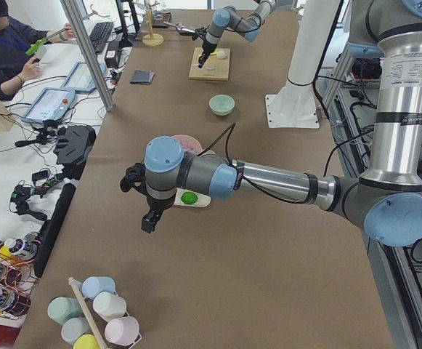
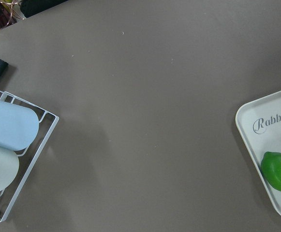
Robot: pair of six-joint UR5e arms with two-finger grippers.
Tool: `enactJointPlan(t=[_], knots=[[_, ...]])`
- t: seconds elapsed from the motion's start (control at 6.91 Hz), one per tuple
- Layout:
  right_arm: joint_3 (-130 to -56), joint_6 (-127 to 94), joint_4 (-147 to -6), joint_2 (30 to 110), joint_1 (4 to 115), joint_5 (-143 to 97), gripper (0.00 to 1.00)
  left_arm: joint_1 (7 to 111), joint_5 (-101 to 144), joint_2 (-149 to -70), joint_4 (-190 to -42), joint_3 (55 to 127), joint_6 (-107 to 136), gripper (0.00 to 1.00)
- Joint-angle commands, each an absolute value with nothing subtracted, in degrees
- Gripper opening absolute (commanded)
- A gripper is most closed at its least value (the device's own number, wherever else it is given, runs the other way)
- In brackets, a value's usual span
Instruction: Put spoon and ice into bowl
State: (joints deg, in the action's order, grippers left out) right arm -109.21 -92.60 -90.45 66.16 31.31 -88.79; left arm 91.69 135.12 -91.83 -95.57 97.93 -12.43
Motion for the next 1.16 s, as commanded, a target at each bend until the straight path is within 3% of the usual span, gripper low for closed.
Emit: enactJointPlan(t=[0.0, 0.29, 0.58, 0.87, 1.01], knots=[[-108.8, -105.1, -103.0, 56.0, 23.2, -82.2, 0.0, 91.8, 135.1, -91.5, -95.4, 97.7, -12.4, 0.99], [-105.8, -113.9, -109.7, 48.5, 17.5, -77.5, 0.0, 92.0, 135.2, -91.2, -95.4, 97.7, -12.4, 0.99], [-97.0, -117.3, -109.4, 42.2, 15.6, -74.9, 0.0, 91.9, 135.2, -91.1, -95.4, 97.5, -12.4, 0.99], [-96.2, -117.4, -109.2, 42.2, 14.5, -72.8, 0.0, 91.9, 135.2, -91.2, -95.4, 97.0, -12.4, 0.99], [-96.2, -117.3, -109.2, 42.2, 14.4, -72.4, 0.21, 91.9, 135.2, -91.1, -95.4, 97.0, -12.4, 0.99]])
